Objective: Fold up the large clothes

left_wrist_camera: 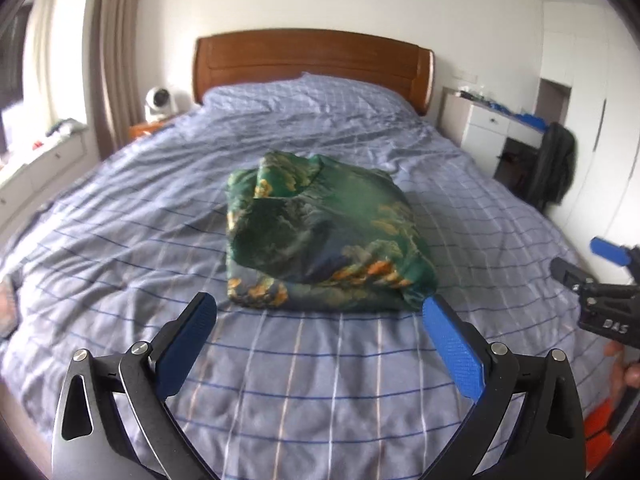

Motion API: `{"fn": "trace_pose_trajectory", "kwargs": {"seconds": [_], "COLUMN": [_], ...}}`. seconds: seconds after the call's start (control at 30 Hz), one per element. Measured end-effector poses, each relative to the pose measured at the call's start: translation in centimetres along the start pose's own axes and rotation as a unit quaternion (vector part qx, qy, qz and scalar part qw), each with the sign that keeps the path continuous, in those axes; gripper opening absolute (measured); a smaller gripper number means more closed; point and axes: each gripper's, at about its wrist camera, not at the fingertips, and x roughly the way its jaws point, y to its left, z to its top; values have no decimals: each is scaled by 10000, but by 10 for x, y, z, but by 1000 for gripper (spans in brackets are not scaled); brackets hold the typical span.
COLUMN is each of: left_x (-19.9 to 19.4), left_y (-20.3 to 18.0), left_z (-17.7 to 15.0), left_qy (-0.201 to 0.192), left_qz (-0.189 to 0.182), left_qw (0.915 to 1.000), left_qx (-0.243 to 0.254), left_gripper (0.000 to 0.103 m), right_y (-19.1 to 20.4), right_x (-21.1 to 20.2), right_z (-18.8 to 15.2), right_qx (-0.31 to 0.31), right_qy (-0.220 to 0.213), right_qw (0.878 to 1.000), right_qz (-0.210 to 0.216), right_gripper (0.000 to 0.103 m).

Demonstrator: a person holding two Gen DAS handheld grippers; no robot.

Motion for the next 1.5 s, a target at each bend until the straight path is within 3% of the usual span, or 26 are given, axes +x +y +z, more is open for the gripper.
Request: {"fn": "trace_pose_trajectory", "kwargs": {"seconds": [0.2, 0.3, 0.5, 0.7, 0.93, 1.13, 1.5], "left_x": [-26, -32, -47, -57, -61, -61, -65], "left_y": [-10, -5, 3, -8, -15, -13, -21], "left_z": [-10, -13, -17, -16, -17, -18, -16], "left_qy": [-131, -62, -51, 31, 83, 215, 85], "left_qz": [294, 289, 222, 639, 558, 505, 563], "left_qw": [9995, 9995, 9986, 9978, 9984, 9983, 9984], "left_qx": [42, -134, -480, -152, -61, -199, -41], "left_gripper": [103, 103, 103, 103, 103, 103, 103], "right_y": [-8, -3, 6, 14, 17, 17, 20], "right_x": [-30, -37, -49, -66, -69, -72, -79], "right_z": [-11, -19, -33, -32, -33, -34, -26], "right_qx": [274, 209, 155, 144, 156, 163, 209], "right_qy": [-276, -133, -35, -176, -149, -110, -152], "right_qw": [9991, 9996, 9981, 9980, 9988, 9985, 9971], "right_qz": [145, 101, 603, 581, 436, 514, 718], "right_gripper": [96, 96, 96, 96, 96, 96, 96]}}
